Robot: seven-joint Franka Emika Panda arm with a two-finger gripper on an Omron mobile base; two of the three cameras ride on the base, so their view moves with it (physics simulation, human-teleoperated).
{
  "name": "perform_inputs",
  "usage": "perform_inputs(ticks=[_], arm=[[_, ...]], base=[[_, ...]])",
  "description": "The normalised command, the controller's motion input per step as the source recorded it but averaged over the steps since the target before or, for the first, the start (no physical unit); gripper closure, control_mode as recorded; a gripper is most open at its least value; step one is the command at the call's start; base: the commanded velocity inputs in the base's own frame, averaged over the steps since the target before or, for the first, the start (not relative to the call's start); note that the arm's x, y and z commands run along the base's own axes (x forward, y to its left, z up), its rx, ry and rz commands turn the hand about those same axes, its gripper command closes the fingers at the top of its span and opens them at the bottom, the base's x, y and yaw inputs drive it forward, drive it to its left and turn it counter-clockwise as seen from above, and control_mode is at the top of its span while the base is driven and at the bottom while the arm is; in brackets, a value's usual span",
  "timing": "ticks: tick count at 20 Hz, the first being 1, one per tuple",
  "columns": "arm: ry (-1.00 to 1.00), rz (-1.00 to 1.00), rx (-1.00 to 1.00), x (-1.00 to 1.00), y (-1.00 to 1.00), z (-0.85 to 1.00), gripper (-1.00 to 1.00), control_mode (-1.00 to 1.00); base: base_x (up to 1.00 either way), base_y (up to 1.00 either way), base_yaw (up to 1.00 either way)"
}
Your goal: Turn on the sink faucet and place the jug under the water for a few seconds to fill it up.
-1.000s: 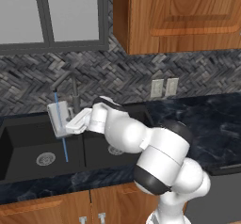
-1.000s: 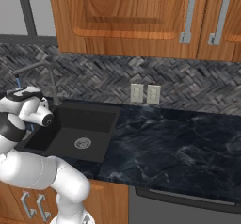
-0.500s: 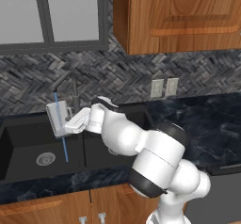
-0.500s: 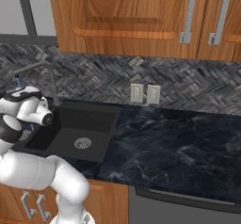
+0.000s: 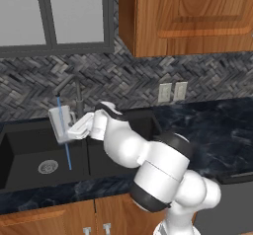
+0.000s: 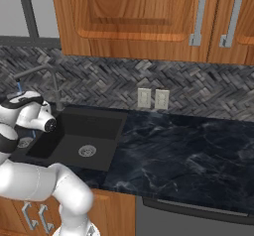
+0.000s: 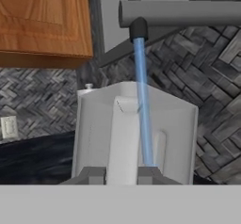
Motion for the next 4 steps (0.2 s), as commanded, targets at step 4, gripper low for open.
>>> perform_inputs(ticks=[4], arm=[[0.00,0.00,0.00,0.18,0.00,0.00,1.00,-1.00]], base=[[0.00,0.00,0.00]])
